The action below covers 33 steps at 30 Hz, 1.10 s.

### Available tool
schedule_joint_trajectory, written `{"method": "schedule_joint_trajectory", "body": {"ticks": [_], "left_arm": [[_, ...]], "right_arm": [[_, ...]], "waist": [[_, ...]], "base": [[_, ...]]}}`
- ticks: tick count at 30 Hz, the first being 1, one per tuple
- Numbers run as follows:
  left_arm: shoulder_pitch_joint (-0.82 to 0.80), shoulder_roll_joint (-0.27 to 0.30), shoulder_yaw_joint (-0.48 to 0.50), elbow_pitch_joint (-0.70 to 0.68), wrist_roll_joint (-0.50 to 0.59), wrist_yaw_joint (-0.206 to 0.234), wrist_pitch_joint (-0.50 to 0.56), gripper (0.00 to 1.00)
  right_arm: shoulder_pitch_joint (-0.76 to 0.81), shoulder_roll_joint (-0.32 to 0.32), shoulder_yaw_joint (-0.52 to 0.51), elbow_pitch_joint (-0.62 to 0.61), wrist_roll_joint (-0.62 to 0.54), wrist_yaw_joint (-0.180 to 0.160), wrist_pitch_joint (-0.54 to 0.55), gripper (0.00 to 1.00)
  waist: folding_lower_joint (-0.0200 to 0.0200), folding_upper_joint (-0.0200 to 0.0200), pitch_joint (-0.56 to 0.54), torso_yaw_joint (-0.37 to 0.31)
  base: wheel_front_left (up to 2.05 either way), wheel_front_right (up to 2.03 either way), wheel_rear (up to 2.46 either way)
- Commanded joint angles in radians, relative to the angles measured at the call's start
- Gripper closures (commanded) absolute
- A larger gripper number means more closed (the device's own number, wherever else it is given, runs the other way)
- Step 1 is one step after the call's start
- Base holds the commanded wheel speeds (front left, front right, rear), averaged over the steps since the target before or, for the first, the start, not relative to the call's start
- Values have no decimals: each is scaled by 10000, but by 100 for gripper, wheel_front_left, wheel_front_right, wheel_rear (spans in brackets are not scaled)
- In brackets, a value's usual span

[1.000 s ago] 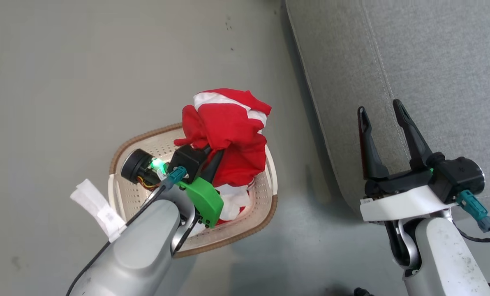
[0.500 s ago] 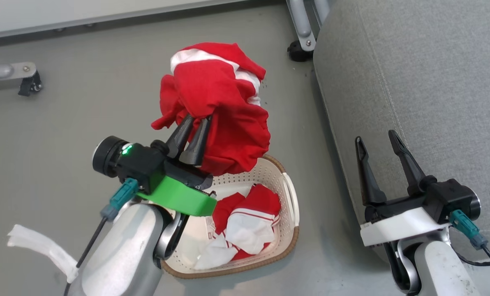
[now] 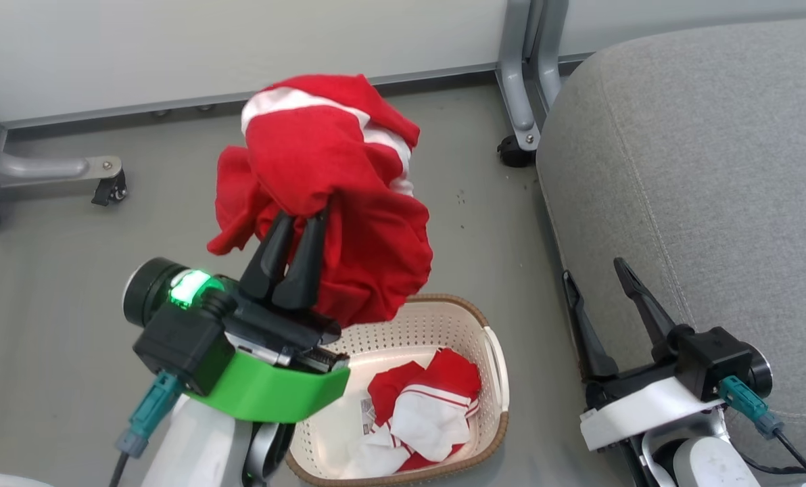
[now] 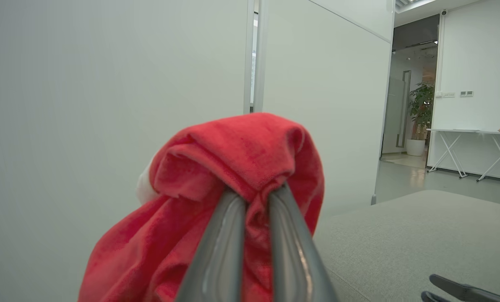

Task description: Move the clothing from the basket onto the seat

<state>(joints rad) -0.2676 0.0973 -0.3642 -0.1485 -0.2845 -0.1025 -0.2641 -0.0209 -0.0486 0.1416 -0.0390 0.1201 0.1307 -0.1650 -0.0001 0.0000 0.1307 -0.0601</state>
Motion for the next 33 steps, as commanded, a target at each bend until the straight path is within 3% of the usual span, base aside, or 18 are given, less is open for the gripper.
{"method": "schedule_joint_trajectory", "body": {"ticks": [1, 12, 26, 33], "left_arm": [[306, -50, -21, -18, 165, -55, -3, 100], [1520, -233, 45, -16, 308, -212, -4, 100], [1732, -358, 119, 127, 354, -279, -4, 100], [1695, -381, 133, 130, 375, -293, -4, 100]], "right_arm": [[195, -33, 35, -71, 50, 1, 42, 0], [936, -33, 78, -313, 167, 1, 376, 0], [1203, -32, 225, -495, 239, 1, 559, 0], [717, -24, 1339, -454, 446, 1, 546, 0]], "waist": [[1, 0, -268, 6], [1, 0, -996, -97], [1, 0, -1210, -77], [1, 0, -1180, -65]], "base": [[0, 0, 0], [0, 0, 0], [0, 0, 0], [0, 0, 0]]}}
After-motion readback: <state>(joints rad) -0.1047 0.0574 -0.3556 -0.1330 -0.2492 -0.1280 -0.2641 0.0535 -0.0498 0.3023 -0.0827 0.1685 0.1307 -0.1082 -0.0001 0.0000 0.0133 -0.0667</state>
